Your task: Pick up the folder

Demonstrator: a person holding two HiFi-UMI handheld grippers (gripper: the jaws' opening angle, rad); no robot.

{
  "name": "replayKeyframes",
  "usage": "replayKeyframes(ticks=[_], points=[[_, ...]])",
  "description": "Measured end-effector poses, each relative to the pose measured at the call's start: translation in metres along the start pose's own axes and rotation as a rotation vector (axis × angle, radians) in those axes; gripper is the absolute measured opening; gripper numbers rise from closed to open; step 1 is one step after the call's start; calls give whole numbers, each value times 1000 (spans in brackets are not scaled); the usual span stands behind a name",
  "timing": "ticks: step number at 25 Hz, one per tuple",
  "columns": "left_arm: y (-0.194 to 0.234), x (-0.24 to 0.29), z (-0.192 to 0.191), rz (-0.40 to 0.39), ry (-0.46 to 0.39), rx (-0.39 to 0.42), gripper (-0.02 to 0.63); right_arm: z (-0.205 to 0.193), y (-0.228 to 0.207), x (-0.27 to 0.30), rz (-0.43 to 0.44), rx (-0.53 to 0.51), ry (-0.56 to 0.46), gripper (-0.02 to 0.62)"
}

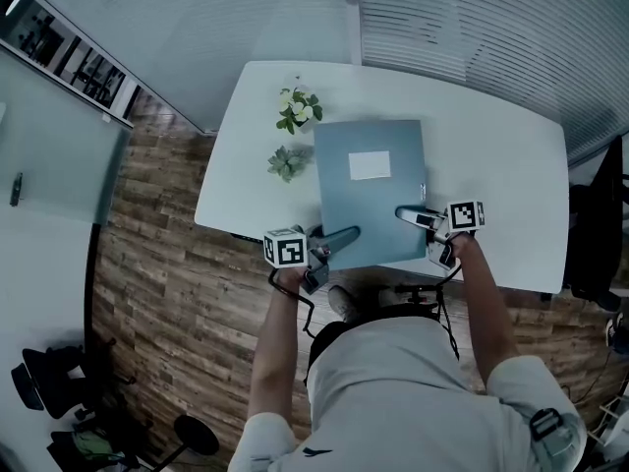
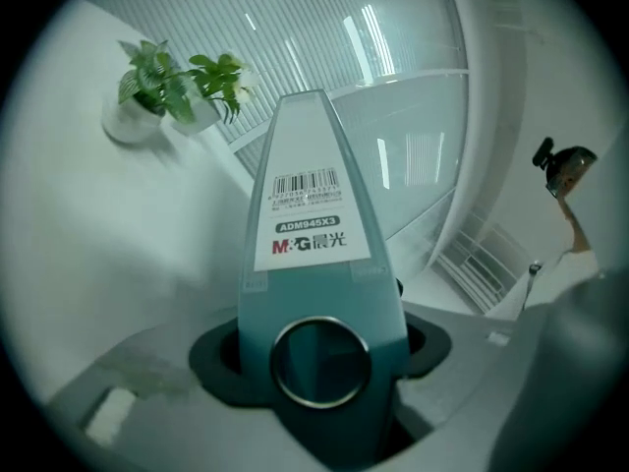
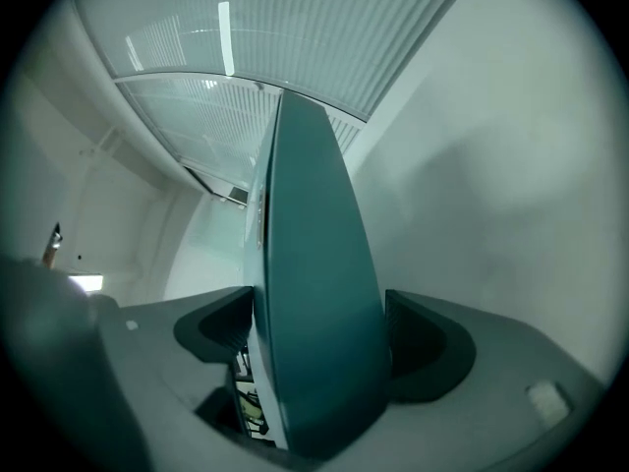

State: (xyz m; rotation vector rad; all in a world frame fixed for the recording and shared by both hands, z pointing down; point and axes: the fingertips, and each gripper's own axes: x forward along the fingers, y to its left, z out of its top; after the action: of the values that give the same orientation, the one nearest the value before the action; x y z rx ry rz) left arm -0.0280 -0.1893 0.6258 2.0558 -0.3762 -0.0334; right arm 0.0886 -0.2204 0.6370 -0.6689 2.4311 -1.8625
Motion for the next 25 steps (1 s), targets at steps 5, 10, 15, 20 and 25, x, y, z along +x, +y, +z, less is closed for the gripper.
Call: replayKeyframes(ticks=[5,10,15,20,25], points=[[-26,-7,-1,-76,15,108,302,-6,28,-2,88,-166,29,425],[-69,-19,6,-158,6,247,302,-3,99,-11,265,-410,20,407],[-131,-39,34,-149,-55,477,301,4,170,-21,362,-638,1,419],[-193,-70,46,-105,-115,750,302,-3,240,-28,422,-912,-18,417],[-239,-100,42,-37,-152,890,302,-25,297,-35,490,-1095,-41,411]])
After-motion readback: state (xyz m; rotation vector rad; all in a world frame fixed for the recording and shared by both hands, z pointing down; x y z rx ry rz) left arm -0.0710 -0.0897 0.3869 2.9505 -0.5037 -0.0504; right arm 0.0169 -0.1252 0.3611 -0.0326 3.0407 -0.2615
